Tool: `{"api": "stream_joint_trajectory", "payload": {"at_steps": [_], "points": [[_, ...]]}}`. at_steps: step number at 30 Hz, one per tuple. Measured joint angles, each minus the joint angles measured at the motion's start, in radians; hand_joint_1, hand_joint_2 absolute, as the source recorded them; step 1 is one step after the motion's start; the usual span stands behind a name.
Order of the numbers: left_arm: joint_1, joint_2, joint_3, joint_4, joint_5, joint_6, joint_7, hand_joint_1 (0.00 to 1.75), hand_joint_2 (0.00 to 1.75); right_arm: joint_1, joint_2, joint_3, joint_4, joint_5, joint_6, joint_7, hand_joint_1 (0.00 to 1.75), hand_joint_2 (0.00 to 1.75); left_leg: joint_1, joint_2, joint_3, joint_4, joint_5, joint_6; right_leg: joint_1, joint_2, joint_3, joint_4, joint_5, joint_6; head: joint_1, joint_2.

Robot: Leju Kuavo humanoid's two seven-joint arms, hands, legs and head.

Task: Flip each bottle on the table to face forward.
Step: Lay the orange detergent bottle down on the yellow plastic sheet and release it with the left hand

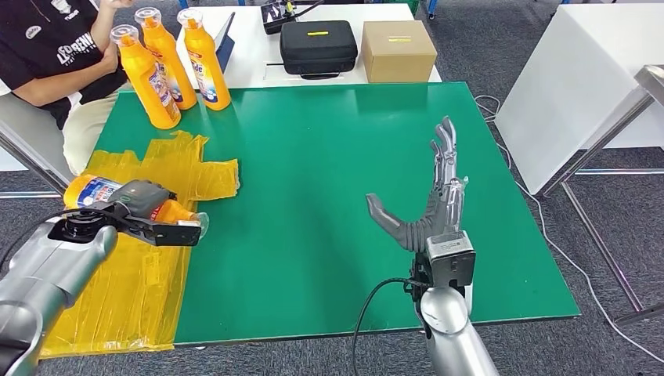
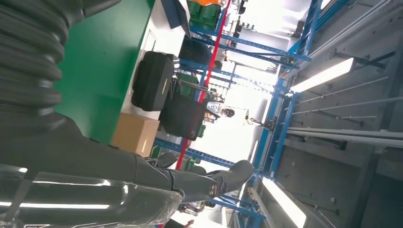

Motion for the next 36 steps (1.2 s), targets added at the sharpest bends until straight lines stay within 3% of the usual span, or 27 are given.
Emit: {"api": "stream_joint_trajectory", "payload": {"at_steps": [8,21,22,25,26,36], "points": [[0.029,-0.027,0.048,0.031,0.212,-0.057,-0.104,1.56,1.75,-0.023,-0.001,0.0,0.02,-0.01,0.002,0.009,0.0,1.75,0.0,-0.001,0.0,0.0,0.0,0.0,0.0,-0.001,0.0,0.0,0.0,0.0,0.0,0.0],[0.036,-0.078,0.085,0.032,0.276,-0.081,-0.118,1.56,1.75,-0.027,-0.007,0.0,0.038,-0.009,0.002,0.016,0.0,1.75,0.0,-0.001,0.001,0.0,0.0,0.0,0.0,-0.001,0.001,0.0,0.0,0.0,0.0,0.0],[0.036,-0.08,0.085,0.032,0.278,-0.081,-0.118,1.39,1.75,-0.027,-0.007,0.0,0.038,-0.009,0.002,0.016,0.0,1.75,0.0,-0.001,0.001,0.0,0.0,0.0,0.0,-0.001,0.001,0.0,0.0,0.0,0.0,0.0],[0.036,-0.083,0.087,0.032,0.28,-0.081,-0.117,0.23,1.75,-0.027,-0.007,0.0,0.039,-0.007,0.002,0.017,0.0,1.75,0.0,-0.002,0.001,0.0,0.0,0.0,0.0,-0.001,0.001,0.0,0.0,0.0,0.0,0.0],[0.037,-0.085,0.087,0.032,0.281,-0.079,-0.116,0.01,1.75,-0.027,-0.008,0.0,0.039,-0.006,0.002,0.018,0.0,1.75,0.0,-0.002,0.001,0.0,0.0,0.0,0.0,-0.001,0.001,0.0,0.0,0.0,0.0,0.0],[0.056,-0.097,0.07,0.04,0.24,-0.059,-0.052,0.0,1.75,-0.028,-0.008,0.0,0.051,-0.001,-0.005,0.019,0.0,1.75,0.0,-0.001,0.0,0.0,0.0,0.0,0.0,-0.001,0.001,0.0,0.0,0.0,0.0,0.0]]}}
